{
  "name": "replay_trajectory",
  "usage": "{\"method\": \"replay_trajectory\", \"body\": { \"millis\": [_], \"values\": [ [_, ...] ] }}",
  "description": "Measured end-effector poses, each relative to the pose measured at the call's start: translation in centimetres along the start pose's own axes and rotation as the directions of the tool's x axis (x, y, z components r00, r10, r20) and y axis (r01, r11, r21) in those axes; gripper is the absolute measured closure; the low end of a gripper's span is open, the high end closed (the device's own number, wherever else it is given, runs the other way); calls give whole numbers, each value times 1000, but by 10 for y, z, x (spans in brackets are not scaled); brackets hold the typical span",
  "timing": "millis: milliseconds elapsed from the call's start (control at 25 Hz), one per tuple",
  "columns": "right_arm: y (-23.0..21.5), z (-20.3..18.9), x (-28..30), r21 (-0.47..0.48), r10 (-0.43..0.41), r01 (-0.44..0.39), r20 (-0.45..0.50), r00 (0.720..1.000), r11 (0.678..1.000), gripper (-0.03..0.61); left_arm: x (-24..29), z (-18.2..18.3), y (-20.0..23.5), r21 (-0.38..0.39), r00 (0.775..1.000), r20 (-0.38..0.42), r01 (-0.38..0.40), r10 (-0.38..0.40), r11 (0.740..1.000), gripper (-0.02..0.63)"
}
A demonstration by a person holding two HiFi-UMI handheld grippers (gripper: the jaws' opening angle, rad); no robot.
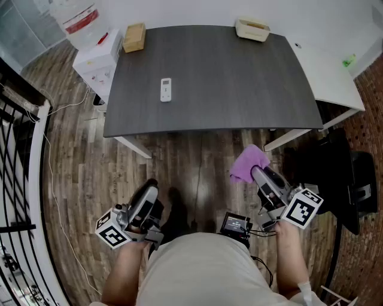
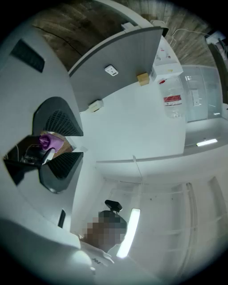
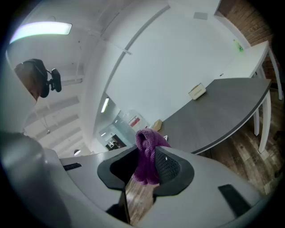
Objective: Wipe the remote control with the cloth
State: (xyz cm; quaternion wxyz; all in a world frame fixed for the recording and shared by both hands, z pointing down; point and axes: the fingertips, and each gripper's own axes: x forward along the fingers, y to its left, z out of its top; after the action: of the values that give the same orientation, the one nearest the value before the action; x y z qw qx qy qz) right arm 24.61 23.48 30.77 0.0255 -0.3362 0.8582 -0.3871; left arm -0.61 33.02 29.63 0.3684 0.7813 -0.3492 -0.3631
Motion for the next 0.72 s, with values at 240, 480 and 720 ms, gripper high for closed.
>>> {"method": "replay_trajectory", "body": {
  "millis": [240, 480, 720],
  "values": [
    [0, 25, 65, -43, -76, 77, 17, 997, 996, 472, 29, 50, 60, 18, 992, -118, -48, 50, 999, 517],
    [-3, 38, 98, -107, -181, 184, 33, 983, 977, 471, 41, 71, 116, 78, 959, -247, -121, 137, 990, 517],
    [-22, 47, 133, -167, -219, 212, -24, 975, 963, 471, 52, 70, 157, 162, 910, -336, -197, 241, 967, 517]
  ]
}}
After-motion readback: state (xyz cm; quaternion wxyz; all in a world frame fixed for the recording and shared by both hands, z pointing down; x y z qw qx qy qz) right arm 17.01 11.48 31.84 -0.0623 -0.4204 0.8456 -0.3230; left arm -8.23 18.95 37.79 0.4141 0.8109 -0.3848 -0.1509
